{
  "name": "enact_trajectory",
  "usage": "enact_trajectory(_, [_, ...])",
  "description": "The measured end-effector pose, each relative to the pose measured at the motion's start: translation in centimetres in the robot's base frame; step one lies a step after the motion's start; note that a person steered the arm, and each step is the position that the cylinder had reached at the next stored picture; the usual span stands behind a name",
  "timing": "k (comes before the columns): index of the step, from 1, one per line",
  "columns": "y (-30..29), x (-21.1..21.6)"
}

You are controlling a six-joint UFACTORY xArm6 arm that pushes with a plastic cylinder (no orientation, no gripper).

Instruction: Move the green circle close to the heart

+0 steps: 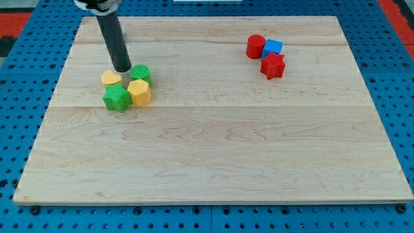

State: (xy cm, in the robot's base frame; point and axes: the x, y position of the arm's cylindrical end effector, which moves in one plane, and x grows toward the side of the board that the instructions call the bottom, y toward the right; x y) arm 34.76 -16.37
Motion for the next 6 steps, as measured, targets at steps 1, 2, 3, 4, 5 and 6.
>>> enact_trajectory(1, [3.0, -1.0])
enact_trajectory(2, [5.7, -1.6])
enact_trajectory(3, [7.8, -0.4])
enact_trajectory(4, [7.7, 1.2])
enact_trajectory(5, [7.3, 1.1])
enact_trajectory(6, [6.1, 1.1])
